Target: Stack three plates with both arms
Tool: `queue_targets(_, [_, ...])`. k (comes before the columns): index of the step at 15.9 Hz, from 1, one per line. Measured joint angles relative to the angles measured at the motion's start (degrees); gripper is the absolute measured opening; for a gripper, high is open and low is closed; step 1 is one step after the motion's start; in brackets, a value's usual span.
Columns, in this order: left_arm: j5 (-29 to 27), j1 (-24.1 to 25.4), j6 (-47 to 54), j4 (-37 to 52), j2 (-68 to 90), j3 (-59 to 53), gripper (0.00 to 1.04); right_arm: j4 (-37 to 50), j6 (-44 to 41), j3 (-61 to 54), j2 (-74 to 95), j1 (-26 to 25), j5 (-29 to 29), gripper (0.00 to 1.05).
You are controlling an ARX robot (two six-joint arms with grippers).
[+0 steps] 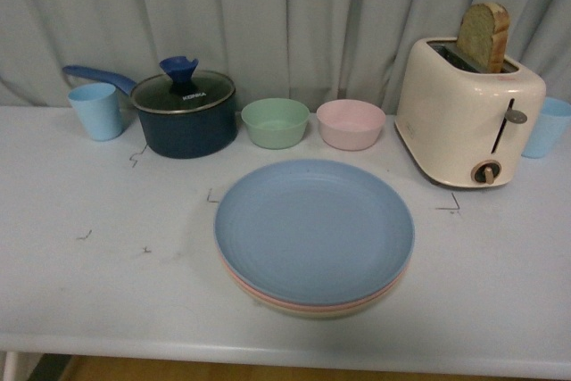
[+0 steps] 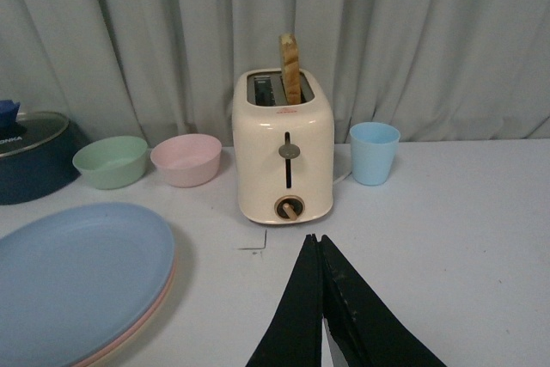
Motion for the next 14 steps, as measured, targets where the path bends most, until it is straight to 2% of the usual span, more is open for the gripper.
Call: queue_targets(14, [0.0,0.0,0.0,0.0,0.0,0.0,0.98,-24.8,0.0,-0.5,-26.7,0.0,0.0,0.02])
